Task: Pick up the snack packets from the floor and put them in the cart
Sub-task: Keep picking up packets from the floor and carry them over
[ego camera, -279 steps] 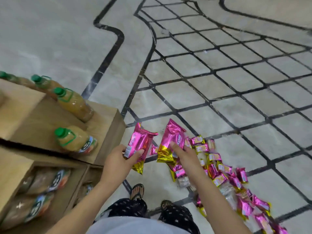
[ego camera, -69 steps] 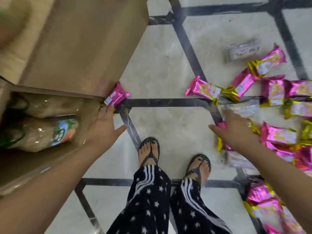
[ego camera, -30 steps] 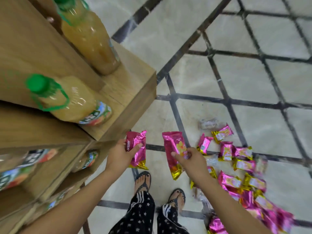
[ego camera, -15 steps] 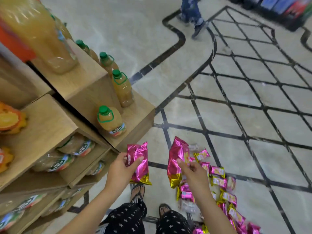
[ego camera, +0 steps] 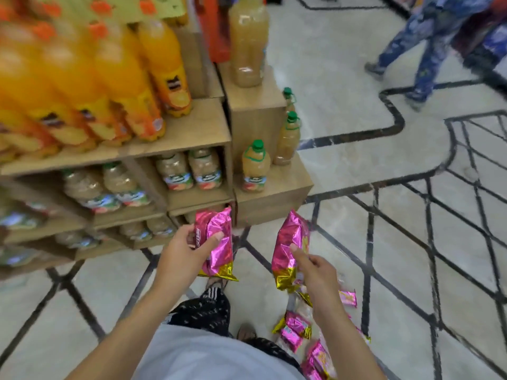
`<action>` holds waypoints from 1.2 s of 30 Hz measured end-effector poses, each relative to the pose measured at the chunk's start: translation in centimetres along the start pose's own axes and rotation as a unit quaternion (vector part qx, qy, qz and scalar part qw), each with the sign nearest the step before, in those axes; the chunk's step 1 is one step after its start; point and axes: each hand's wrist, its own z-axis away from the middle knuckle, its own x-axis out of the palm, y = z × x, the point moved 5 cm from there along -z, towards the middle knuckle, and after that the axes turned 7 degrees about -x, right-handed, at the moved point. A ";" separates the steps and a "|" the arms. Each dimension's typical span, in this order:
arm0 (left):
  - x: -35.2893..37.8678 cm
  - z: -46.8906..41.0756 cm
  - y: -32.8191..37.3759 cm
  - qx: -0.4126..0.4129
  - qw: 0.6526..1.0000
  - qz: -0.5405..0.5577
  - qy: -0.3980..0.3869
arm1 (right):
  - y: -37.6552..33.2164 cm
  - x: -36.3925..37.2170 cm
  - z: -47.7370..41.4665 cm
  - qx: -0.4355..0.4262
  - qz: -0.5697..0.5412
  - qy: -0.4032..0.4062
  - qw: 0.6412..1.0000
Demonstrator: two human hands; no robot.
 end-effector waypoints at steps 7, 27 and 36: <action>-9.8 5.1 -7.4 -0.086 0.985 0.061 0.140 | -1.2 9.3 3.4 -0.041 0.059 -0.169 0.983; -43.7 15.1 -32.4 -0.237 0.886 0.132 0.375 | 1.7 52.7 27.2 -0.101 0.201 -0.489 0.842; -55.1 19.1 -40.7 -0.294 0.835 0.170 0.433 | 2.5 67.4 38.3 -0.136 0.261 -0.564 0.771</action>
